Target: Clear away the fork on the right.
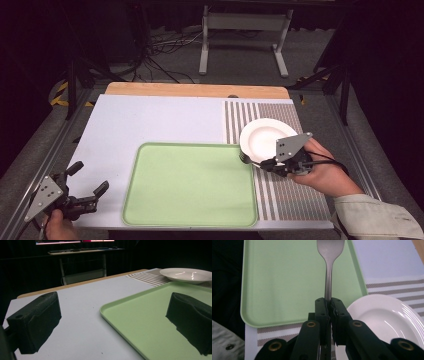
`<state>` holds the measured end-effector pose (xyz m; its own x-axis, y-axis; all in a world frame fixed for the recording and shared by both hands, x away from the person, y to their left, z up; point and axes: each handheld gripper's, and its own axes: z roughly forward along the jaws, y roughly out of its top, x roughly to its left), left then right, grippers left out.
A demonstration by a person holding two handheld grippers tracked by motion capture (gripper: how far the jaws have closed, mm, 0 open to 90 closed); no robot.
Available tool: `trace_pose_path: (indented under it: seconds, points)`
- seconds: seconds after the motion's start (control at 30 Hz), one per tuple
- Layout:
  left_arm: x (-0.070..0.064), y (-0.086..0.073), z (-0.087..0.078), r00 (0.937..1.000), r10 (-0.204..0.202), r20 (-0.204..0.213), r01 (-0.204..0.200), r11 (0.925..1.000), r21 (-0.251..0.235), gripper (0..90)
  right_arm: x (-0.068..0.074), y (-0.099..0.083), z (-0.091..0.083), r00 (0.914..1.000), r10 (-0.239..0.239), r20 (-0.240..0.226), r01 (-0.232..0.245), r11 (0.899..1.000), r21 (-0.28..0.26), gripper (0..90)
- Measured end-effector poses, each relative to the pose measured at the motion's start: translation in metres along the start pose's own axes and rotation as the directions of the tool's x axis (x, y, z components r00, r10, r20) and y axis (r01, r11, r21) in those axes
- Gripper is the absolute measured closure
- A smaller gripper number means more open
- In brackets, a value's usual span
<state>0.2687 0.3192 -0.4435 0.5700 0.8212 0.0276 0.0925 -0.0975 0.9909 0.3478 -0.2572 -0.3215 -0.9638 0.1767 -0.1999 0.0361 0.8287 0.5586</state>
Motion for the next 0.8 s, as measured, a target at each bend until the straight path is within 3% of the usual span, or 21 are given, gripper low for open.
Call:
trace_pose_path:
  seconds: [0.27, 0.37, 0.67, 0.8]
  points:
    - [0.0, 0.0, 0.0, 1.0, 0.0, 0.002, 0.0, 1.0, 0.003, 0.3, -0.002, 0.023, 0.014, 0.9998, -0.008, -0.016, 0.008, 1.0, -0.009, 85.3]
    - [0.0, 0.0, 0.0, 1.0, -0.001, 0.001, 0.001, 1.0, 0.0, 0.3, -0.002, 0.031, 0.02, 0.9993, 0.015, -0.033, -0.015, 1.0, -0.015, 85.3]
    - [0.001, 0.0, 0.0, 1.0, -0.001, 0.0, 0.001, 1.0, 0.0, 0.3, 0.0, 0.051, 0.039, 0.999, -0.008, -0.044, 0.008, 1.0, 0.003, 85.3]
    - [0.001, 0.001, 0.0, 1.0, -0.003, -0.001, 0.003, 1.0, 0.005, 0.3, 0.002, 0.058, 0.049, 0.9973, 0.054, -0.05, -0.054, 0.998, 0.014, 85.3]
